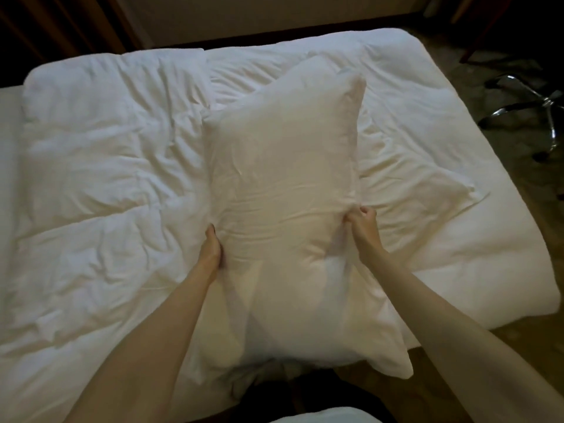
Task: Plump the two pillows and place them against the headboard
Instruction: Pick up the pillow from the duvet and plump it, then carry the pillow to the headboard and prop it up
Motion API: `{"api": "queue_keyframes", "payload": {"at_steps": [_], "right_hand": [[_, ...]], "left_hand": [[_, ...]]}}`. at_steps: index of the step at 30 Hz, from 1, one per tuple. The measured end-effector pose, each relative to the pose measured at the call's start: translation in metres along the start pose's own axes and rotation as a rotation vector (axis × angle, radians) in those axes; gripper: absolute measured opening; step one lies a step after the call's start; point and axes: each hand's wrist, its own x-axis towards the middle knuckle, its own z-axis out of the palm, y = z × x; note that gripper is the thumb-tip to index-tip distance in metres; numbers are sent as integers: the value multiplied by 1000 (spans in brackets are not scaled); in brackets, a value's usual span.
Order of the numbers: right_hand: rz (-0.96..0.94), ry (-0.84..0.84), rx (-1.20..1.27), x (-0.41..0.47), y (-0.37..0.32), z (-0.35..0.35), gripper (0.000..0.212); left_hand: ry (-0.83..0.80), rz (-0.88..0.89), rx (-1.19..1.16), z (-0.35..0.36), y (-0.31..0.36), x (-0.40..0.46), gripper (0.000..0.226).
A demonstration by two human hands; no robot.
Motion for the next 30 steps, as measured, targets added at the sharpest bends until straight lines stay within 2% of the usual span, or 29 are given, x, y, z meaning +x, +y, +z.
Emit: {"api": "queue_keyframes", "payload": {"at_steps": [3, 7, 11, 15, 19, 23, 30], "right_hand": [[-14, 14, 6, 17, -21, 15, 61], [23, 52, -119, 39, -23, 30, 79], [42, 119, -280, 52, -14, 38, 77], [39, 126, -232, 67, -9, 36, 61], [-39, 97, -214, 70, -1, 25, 44], [-50, 68, -221, 64, 1, 6, 48], [71, -28, -128, 32, 10, -29, 61]], "left_hand": [[30, 44, 20, 2, 25, 18, 69], [79, 56, 2, 7, 48, 46, 69], [123, 53, 33, 20, 47, 58, 68], [128, 50, 58, 39, 36, 51, 79], [215, 100, 114, 52, 29, 31, 81], [275, 132, 152, 53, 31, 9, 81], [296, 249, 112, 28, 3, -38, 63]]}}
